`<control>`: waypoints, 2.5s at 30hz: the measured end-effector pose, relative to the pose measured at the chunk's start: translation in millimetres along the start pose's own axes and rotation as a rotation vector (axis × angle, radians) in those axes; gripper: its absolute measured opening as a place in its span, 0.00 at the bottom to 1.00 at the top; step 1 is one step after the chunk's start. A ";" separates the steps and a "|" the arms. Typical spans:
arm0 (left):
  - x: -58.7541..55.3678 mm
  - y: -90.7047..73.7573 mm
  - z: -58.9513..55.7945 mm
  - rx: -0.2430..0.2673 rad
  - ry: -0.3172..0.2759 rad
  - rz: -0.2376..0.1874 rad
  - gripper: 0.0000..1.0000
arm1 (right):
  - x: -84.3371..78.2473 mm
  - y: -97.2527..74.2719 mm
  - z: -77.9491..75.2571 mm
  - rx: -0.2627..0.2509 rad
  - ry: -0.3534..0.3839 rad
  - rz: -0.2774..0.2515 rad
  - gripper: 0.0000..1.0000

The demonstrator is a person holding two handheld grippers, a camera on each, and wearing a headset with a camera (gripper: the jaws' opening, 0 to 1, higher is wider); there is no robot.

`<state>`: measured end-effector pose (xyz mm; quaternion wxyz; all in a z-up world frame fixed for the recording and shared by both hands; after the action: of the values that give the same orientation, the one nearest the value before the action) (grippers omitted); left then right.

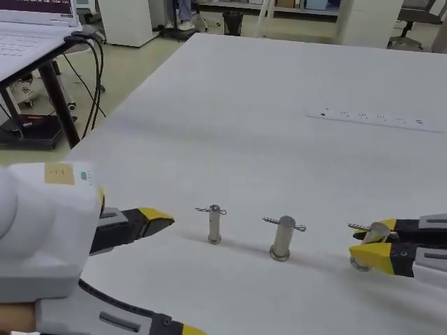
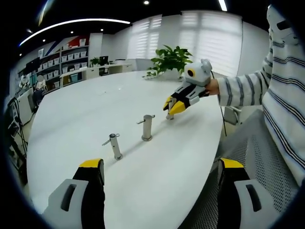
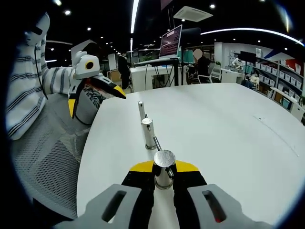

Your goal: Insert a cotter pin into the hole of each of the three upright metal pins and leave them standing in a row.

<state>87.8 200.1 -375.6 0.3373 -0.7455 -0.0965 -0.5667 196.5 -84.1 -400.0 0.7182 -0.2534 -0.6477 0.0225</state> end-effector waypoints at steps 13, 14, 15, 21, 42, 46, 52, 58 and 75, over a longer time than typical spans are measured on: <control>-2.0 -2.8 -1.3 0.013 -0.001 0.016 0.99 | -3.3 8.5 -2.5 0.015 0.002 0.010 0.09; -2.0 -2.8 -1.4 0.013 0.001 0.017 0.99 | -3.8 8.5 -2.9 0.012 0.005 0.010 0.09; -2.3 -2.7 -1.5 0.012 0.001 0.017 0.99 | -4.6 8.5 -3.1 0.011 0.006 0.011 0.09; -5.6 -1.8 -1.8 0.015 -0.001 0.023 0.99 | -8.7 10.1 -1.2 0.006 0.001 0.022 0.09; 3.4 -1.8 -1.1 0.037 -0.006 -0.010 0.99 | -12.9 6.7 2.2 -0.072 0.028 0.030 0.40; 3.7 -1.0 0.1 0.047 -0.027 -0.023 0.99 | -5.1 2.6 7.9 -0.092 0.069 0.008 0.52; -1.5 4.0 0.4 0.060 -0.082 -0.002 0.99 | 6.3 -9.8 18.2 -0.137 0.072 -0.021 0.68; -8.4 11.4 0.9 0.060 -0.123 -0.006 0.99 | 13.1 -22.4 32.7 -0.174 0.136 -0.046 0.73; -3.2 -5.8 1.0 0.125 -0.181 -0.065 0.99 | 19.5 -42.1 68.3 -0.205 0.301 -0.170 0.88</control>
<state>84.4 205.9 -376.3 0.3545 -0.7674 -0.1861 -0.5008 122.8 -90.8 -363.3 0.7767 -0.2700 -0.5509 -0.1425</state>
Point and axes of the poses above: the centre of the closed fingertips' face, and the gripper's own axes: y roughly forward along the fingers, z roughly to its left, x roughly out of its top, the point moved 9 cm from there along -y, roughly backward along the fingers, and after that the axes turned 8 degrees about -z, right-handed, at the moved point
